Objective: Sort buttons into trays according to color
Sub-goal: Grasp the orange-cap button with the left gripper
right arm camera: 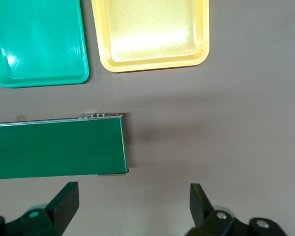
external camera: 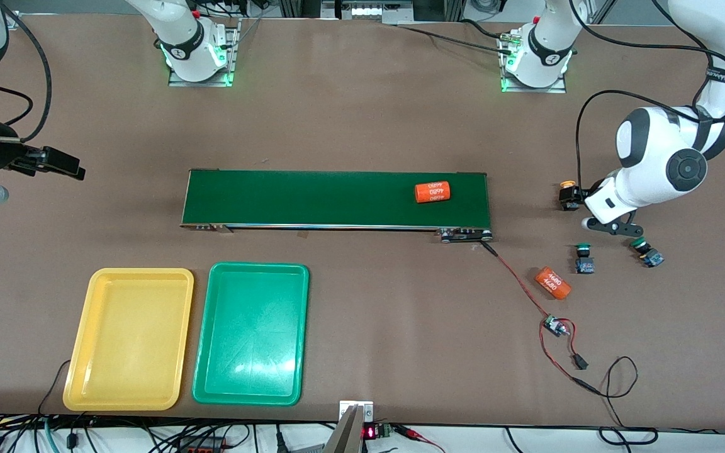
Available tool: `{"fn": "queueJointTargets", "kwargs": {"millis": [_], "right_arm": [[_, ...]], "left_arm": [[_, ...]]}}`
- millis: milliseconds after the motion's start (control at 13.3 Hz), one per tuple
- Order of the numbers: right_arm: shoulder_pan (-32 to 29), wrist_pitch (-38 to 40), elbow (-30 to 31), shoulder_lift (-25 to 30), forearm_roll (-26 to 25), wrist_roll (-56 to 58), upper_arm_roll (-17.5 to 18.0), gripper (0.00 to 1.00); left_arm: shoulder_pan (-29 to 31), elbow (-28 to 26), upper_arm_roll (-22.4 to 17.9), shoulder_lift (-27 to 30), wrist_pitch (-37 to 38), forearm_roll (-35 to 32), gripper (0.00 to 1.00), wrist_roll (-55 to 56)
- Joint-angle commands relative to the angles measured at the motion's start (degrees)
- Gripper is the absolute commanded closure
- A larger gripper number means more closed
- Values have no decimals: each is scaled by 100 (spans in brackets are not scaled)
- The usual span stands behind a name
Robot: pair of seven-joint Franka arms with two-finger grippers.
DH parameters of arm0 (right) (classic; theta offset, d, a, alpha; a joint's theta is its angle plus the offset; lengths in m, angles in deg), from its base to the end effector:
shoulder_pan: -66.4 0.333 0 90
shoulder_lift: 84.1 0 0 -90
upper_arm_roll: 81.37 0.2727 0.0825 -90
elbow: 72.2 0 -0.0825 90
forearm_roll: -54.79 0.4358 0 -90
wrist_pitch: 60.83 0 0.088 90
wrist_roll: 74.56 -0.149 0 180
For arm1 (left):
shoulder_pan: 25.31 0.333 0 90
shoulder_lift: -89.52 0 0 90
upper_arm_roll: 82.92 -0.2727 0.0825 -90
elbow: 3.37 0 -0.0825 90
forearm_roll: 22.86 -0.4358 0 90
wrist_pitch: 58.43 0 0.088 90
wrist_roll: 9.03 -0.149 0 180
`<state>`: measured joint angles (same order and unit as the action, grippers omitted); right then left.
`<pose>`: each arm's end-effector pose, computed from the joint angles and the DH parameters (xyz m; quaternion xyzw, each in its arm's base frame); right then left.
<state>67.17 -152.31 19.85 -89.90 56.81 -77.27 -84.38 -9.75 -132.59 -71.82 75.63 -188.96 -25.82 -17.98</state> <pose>0.6233 -0.0184 0.4605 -0.9974 0.0446 0.0555 0.0147 0.5263 0.0369 0.1167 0.9926 -0.0574 -0.1055 0.0180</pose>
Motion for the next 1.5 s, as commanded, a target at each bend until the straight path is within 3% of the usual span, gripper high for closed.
{"fn": "queueJointTargets", "kwargs": {"millis": [0,375,825,975,1201,1276,1426], "right_arm": [[-50,87,-109,-44,89,60,12,0],[-68,96,-109,-44,89,60,12,0],[-68,96,-109,-44,89,60,12,0],[-68,96,-109,-44,89,60,12,0],[-85,96,-109,-44,89,94,12,0],[-94,96,-109,-44,89,138,12,0],[-112,87,-109,-44,89,139,12,0]], "left_arm": [[211,-146,15,44,-103,50,0,34],[229,-647,15,-219,-796,41,0,78],[238,-621,24,-562,-903,50,1,122],[238,-621,24,-571,-894,50,22,122],[220,-569,24,-510,-833,50,75,271],[220,-560,24,-510,-833,41,84,324],[229,-551,24,-397,-833,41,91,315]]}}
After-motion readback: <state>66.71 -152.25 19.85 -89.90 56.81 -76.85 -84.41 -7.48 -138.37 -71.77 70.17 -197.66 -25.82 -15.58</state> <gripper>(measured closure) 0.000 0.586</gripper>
